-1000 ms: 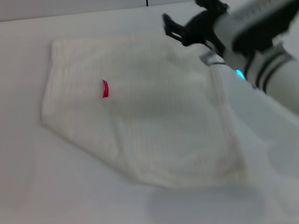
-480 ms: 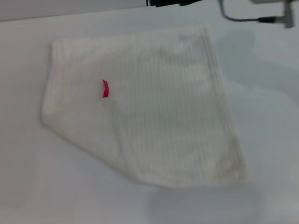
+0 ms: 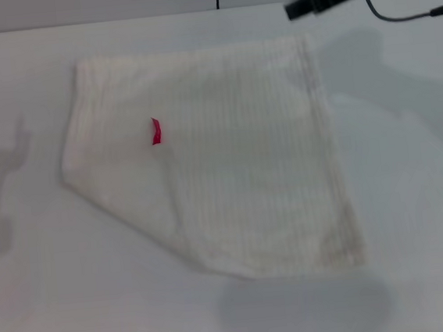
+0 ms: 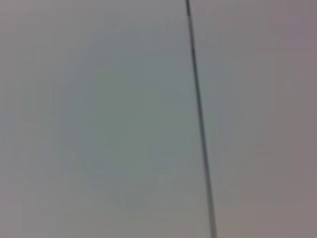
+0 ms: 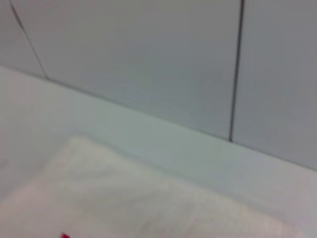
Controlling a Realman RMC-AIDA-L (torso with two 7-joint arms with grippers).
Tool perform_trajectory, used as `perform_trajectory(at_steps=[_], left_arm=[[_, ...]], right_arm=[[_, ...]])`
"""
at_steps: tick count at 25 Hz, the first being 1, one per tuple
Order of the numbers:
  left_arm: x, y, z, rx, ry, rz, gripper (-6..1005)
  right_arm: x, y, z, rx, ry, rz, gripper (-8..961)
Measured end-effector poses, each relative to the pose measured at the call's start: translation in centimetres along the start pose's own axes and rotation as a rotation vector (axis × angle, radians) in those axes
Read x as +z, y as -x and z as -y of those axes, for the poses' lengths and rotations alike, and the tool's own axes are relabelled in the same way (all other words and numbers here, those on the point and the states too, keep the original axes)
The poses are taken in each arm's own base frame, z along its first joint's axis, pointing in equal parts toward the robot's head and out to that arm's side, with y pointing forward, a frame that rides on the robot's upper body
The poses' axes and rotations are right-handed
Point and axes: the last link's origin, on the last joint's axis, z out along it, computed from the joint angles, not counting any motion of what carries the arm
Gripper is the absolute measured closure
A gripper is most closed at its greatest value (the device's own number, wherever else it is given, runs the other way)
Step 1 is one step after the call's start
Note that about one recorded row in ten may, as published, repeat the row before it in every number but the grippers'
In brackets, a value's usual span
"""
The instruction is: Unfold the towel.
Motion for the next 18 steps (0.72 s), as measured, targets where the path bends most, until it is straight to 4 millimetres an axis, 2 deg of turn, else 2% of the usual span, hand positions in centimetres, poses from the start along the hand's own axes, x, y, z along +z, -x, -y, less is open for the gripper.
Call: perform_trajectory(at_steps=[3, 5, 8, 11, 16, 18], left_arm=[[1.6, -2.4, -0.9, 0.035, 0.051, 0.06, 261], [1.9, -2.8, -1.2, 0.036, 0.061, 0.073, 262], [3.2, -5.1, -2.4, 0.034, 0.115, 0.135, 265], [3.5, -5.7, -2.9, 0.04, 0.135, 0.173, 267], [4.9, -8.1, -4.5, 0.086, 0.208, 0.338, 270], [5.5, -9.6, -5.5, 0.153, 0.259, 0.43, 269]], right_arm=[[1.3, -0.1, 0.0, -0.052, -0.033, -0.073, 505], [1.5, -0.1, 0.0, -0.06, -0.037, -0.078, 553], [1.9, -0.1, 0.3, -0.052, -0.047, -0.063, 627], [2.0, 0.1, 0.5, -0.051, -0.06, -0.046, 713], [2.4, 0.1, 1.2, -0.035, -0.091, -0.06, 900], [3.0, 0.2, 1.5, -0.028, -0.103, -0.118, 922]])
